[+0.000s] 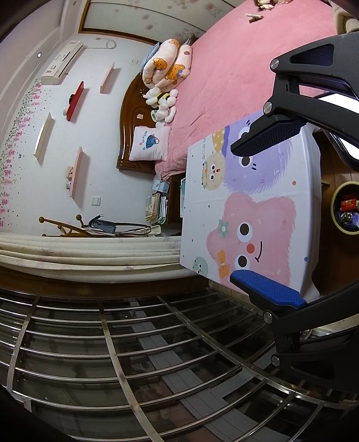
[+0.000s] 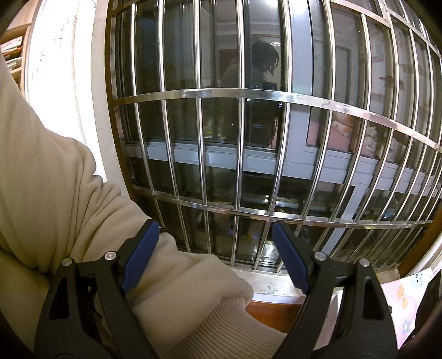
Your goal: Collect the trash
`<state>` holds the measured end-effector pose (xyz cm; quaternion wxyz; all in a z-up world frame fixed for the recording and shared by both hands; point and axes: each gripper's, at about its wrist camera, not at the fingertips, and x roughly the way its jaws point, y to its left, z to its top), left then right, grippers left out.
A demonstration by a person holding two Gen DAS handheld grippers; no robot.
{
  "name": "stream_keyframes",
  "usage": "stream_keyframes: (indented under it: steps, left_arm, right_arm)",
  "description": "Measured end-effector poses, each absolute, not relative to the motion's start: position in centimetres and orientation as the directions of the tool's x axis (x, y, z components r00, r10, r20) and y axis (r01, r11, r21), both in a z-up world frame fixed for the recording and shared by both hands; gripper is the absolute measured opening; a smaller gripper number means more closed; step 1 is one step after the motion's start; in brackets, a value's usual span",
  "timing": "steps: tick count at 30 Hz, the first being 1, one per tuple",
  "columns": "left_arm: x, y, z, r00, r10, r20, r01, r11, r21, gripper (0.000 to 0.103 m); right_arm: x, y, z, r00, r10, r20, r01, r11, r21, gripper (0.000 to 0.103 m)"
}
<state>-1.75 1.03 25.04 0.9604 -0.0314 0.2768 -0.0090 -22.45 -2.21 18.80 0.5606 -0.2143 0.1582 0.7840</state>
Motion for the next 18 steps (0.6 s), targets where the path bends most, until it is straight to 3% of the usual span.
stream_keyframes:
  steps: [18]
  left_arm:
    - [-1.42, 0.58, 24.10, 0.840, -0.035, -0.542, -0.006, 0.997, -0.074, 0.085]
  right_arm:
    - [-21.74, -2.22, 18.62, -0.279, 0.808, -0.520, -0.950, -0.312, 0.024, 0.083]
